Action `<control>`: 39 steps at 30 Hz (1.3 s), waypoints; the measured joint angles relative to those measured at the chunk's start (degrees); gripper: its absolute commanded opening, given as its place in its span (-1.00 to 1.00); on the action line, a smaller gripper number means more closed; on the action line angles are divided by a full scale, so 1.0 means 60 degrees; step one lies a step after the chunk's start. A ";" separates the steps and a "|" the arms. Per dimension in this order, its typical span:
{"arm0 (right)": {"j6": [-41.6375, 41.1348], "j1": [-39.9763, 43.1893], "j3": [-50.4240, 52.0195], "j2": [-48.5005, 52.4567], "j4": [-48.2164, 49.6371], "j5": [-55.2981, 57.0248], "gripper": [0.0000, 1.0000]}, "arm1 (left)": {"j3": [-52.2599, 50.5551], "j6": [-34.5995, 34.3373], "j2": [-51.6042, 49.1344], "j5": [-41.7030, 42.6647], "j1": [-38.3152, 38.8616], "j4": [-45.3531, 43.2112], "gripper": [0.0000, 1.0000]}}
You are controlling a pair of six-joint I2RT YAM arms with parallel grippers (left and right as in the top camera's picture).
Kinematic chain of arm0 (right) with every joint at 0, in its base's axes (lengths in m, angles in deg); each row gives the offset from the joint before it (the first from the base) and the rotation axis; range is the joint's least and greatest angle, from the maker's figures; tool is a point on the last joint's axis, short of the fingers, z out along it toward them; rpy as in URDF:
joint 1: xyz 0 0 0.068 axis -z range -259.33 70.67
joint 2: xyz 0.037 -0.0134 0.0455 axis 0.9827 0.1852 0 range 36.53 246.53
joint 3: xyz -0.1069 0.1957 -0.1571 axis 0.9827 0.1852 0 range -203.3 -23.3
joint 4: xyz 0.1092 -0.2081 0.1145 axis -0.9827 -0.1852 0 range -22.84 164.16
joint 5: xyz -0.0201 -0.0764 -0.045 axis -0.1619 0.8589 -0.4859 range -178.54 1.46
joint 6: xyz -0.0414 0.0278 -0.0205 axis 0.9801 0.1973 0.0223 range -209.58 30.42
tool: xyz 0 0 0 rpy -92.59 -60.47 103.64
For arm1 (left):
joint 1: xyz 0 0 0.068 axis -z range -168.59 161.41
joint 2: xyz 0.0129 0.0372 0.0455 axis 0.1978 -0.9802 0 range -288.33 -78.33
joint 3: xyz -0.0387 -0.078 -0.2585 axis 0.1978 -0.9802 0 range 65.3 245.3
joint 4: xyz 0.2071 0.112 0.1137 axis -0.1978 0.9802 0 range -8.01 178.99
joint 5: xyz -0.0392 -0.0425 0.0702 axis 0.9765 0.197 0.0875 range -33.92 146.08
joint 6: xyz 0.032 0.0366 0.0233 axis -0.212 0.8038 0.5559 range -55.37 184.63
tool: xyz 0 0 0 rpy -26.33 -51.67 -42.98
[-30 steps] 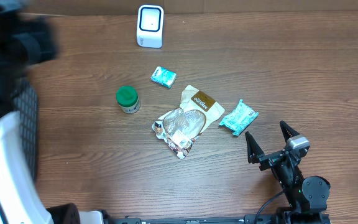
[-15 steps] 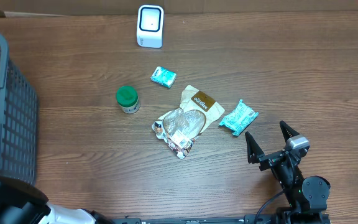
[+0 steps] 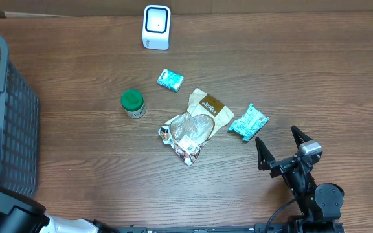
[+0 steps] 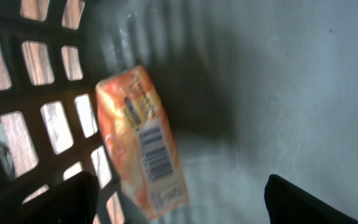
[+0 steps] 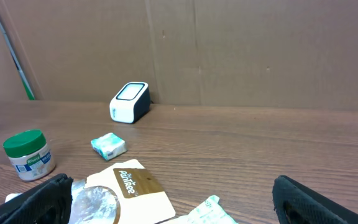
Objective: Scan the item barcode
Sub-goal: 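Grasp the orange box in the basket with the left gripper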
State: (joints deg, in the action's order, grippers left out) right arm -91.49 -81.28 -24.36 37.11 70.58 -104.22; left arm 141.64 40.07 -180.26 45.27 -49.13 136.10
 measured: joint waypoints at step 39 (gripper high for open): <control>0.0000 0.0000 0.0000 0.0000 0.0000 -0.0004 1.00 | -0.0798 0.0947 -0.0820 -0.0109 0.0004 -0.1599 -0.49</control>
State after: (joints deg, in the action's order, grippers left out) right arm -91.49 -81.28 -24.36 37.11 70.58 -104.24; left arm 136.85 45.76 -185.18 44.62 -49.10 126.50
